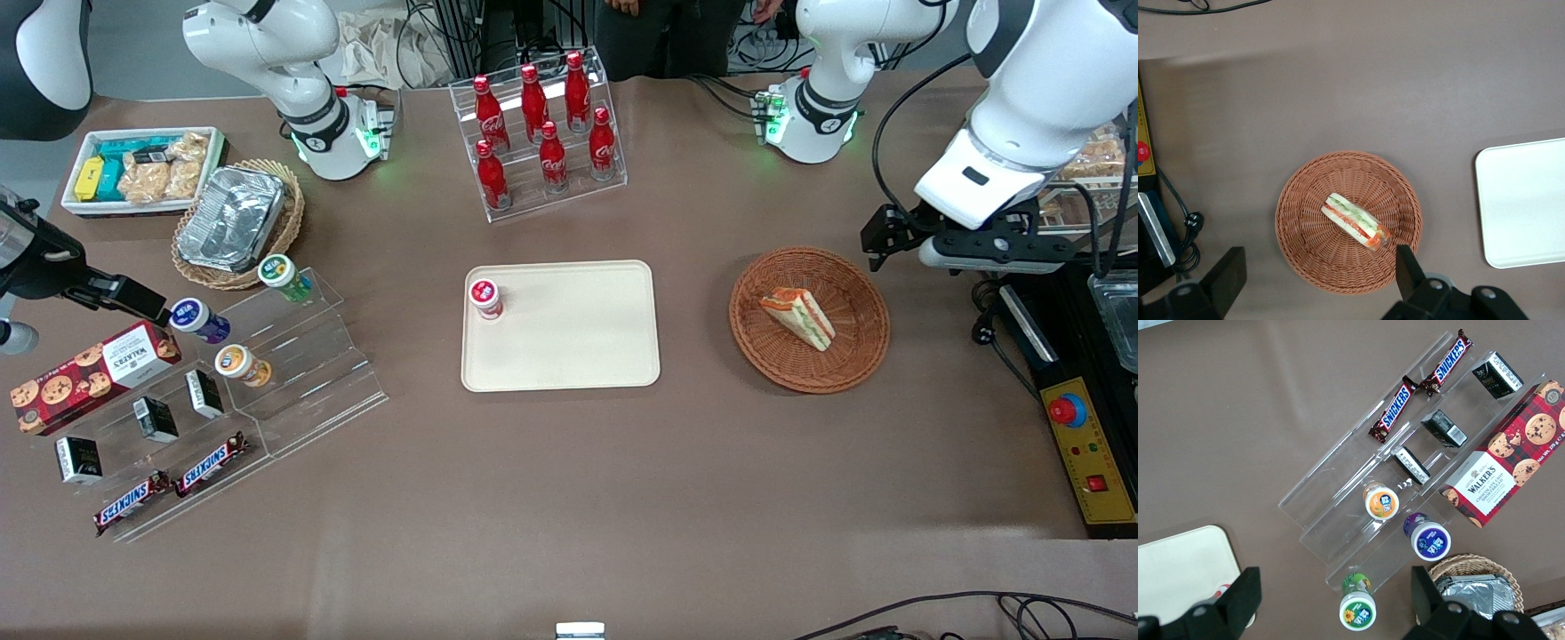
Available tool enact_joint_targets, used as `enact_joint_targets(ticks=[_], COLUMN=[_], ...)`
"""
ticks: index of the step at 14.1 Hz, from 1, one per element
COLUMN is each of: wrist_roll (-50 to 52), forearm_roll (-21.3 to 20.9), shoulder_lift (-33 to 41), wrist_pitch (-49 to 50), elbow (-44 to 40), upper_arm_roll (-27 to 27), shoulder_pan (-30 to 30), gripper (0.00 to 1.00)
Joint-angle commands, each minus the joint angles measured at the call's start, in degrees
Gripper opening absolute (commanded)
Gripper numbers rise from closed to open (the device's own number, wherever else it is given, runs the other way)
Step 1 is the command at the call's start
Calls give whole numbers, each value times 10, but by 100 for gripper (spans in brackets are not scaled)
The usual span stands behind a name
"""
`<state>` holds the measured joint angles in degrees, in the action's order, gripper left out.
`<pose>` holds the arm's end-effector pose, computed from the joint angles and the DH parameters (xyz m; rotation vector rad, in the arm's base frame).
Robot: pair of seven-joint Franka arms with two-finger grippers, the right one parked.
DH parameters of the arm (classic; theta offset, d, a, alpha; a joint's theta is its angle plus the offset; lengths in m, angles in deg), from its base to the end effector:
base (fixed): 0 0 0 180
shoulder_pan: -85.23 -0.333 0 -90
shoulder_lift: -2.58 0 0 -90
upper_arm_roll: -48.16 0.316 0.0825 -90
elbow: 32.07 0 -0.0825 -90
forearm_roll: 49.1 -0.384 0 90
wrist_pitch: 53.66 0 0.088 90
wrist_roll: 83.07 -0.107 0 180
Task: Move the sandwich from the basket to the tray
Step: 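Move the left gripper from rest toward the wicker basket, then lower the open left gripper over the wrapped sandwich in the basket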
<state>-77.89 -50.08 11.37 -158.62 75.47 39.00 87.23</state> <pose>0.5142 -0.1053 0.5831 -3.1067 0.1669 -0.1731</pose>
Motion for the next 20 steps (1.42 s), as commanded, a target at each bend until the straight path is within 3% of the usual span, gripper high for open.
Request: enact_joint_targets(ticks=[1, 10, 20], wrist_roll=[-3, 15, 459], forearm_roll=[-8, -7, -12], shoulder_lift=[13, 10, -10], wrist_pitch=[30, 31, 32], elbow=[1, -8, 15], upper_arm_roll=[-2, -4, -9], shoulder_pan=[-6, -7, 41], gripper=[99, 99, 99])
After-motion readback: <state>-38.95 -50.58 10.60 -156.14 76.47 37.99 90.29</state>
